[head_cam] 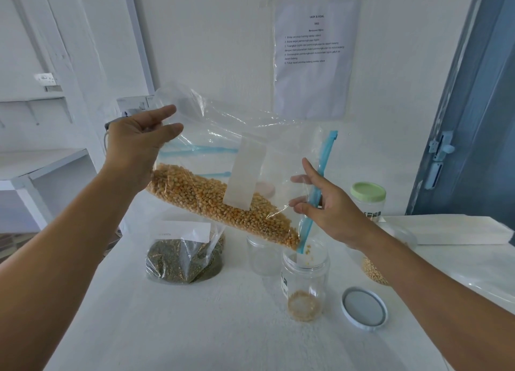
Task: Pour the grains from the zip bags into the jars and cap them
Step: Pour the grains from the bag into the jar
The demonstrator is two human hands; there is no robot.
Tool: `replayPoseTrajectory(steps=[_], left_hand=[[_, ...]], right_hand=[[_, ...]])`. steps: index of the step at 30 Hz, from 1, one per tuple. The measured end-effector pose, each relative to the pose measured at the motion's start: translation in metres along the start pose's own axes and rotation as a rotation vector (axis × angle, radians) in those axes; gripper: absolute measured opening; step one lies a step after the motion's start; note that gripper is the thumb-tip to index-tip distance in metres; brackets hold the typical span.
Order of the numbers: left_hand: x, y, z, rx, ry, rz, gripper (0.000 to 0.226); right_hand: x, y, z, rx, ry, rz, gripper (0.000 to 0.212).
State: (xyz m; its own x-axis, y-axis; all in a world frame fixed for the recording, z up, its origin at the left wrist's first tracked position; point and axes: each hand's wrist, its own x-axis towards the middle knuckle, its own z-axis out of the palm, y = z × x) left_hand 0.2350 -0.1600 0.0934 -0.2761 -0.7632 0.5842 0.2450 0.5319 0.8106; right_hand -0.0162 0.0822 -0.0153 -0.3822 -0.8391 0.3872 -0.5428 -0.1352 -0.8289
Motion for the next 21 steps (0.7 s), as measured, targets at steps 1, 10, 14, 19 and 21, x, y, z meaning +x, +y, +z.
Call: replayPoseTrajectory(steps=[1, 10, 14, 19, 21], left_hand=[[0.0009, 0.0006, -0.0004, 0.000, 0.001, -0.003, 0.045], [0.0072, 0.0016, -0.0046, -0.007, -0.001, 0.014, 0.044], [0.0082, -0.0007, -0.0060, -0.013, 0.002, 0.002, 0.042], [0.0088, -0.0012, -0.0066, -0.005, 0.002, 0.000, 0.042], [0.0088, -0.0005, -0.0067, -0.003, -0.003, -0.002, 0.041]], right_hand=[[0.0006, -0.0005, 0.0000, 0.006, 0.001, 0.000, 0.088], [0.0023, -0.0016, 0.0031, 0.032, -0.002, -0.004, 0.088], [0.0020, -0.0001, 0.0042, 0.034, -0.004, 0.004, 0.088], [0.0017, -0.0001, 0.0061, 0.041, -0.003, 0.005, 0.088], [0.0018, -0.0002, 0.0062, 0.042, -0.003, 0.003, 0.089]])
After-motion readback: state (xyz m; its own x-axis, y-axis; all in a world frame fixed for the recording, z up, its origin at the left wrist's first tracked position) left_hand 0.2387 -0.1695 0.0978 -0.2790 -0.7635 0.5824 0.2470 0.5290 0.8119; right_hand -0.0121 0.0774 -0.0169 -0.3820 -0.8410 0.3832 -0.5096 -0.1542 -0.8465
